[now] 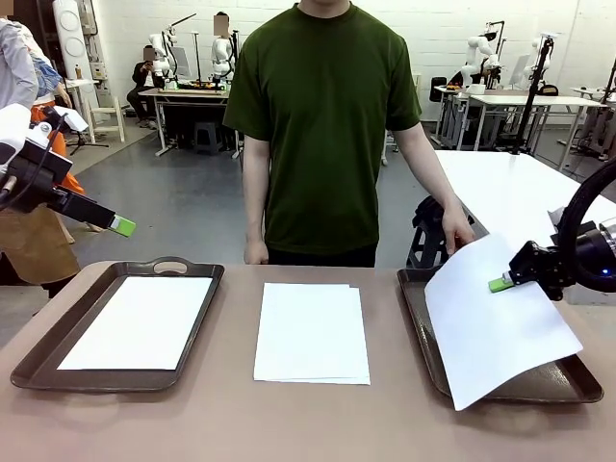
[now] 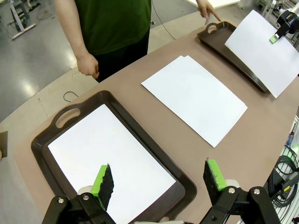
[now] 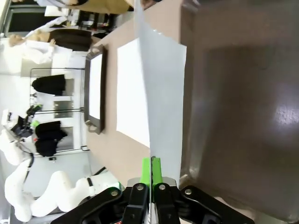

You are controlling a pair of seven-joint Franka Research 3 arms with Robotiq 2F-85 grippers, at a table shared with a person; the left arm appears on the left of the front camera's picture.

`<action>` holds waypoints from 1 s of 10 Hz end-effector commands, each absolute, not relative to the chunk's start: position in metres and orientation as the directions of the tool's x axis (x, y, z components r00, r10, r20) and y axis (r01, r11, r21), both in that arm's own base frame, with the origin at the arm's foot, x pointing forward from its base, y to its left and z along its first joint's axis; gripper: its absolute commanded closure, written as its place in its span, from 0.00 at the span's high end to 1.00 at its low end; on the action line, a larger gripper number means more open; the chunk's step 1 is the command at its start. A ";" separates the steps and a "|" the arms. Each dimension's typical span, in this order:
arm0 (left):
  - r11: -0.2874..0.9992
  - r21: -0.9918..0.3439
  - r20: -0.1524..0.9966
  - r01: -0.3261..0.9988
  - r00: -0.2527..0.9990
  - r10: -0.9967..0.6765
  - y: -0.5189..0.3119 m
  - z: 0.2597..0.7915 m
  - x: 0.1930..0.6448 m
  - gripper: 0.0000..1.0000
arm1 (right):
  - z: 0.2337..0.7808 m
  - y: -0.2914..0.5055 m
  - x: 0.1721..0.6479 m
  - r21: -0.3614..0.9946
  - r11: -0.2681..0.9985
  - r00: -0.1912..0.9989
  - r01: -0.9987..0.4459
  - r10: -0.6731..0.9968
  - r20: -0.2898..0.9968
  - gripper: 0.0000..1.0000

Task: Sort the A4 documents.
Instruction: Place the A4 Paper in the designated Handle tray.

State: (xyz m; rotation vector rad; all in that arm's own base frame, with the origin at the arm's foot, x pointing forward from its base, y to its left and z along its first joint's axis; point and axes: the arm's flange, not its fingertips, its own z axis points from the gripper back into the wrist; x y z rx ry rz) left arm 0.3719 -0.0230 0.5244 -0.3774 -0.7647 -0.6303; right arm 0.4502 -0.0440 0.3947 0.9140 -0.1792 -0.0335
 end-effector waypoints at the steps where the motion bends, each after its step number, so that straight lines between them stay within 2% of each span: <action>1: 0.755 -0.094 0.737 0.649 0.555 -0.385 -0.022 0.523 0.372 1.00 | 0.389 -0.051 0.459 0.747 0.665 0.992 0.002 -0.093 0.080 0.01; 5: 0.755 -0.094 0.737 0.649 0.555 -0.385 -0.022 0.523 0.372 1.00 | 0.366 -0.070 0.472 0.697 0.715 0.994 0.066 -0.107 0.015 0.01; 10: 0.755 -0.094 0.737 0.649 0.555 -0.385 -0.022 0.523 0.372 1.00 | 0.364 -0.056 0.505 0.600 0.800 0.988 -0.018 -0.079 0.135 0.01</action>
